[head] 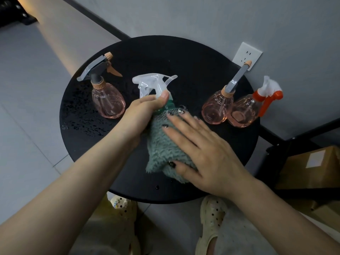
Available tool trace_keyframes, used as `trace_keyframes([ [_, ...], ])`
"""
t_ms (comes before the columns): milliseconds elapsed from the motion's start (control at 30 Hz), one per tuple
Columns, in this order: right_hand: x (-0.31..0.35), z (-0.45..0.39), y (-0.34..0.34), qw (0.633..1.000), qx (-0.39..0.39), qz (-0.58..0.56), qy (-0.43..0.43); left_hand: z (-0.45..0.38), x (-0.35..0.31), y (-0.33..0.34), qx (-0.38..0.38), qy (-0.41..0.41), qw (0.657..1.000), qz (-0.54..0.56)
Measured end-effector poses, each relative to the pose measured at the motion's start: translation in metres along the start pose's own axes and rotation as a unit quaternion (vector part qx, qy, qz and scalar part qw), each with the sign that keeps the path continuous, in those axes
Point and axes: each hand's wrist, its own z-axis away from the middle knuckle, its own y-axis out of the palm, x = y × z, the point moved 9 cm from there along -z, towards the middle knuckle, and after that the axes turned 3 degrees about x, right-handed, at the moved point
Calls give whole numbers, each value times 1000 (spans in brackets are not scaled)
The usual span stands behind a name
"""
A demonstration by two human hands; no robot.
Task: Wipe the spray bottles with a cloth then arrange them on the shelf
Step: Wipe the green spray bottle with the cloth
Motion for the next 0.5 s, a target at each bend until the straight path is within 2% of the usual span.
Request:
trace_keyframes([
  [100, -17, -1, 1, 996, 0, -28, 82, 1, 1, 4, 5, -9, 1000, -23],
  [167, -27, 0, 5, 987, 17, -86, 134, 0, 4, 4, 3, -16, 999, -51],
  [233, -26, 2, 10, 981, 30, -135, 139, -1, 6, 5, 6, -20, 998, -62],
  [300, -13, 2, 12, 987, 29, -125, 94, -3, 7, 3, 7, -19, 998, -66],
  [400, 9, 3, 14, 999, 26, -38, -6, -4, 6, 3, 21, -18, 999, -47],
  [500, 28, 6, 19, 993, 36, 24, -106, -2, 2, 1, 20, -15, 999, -29],
])
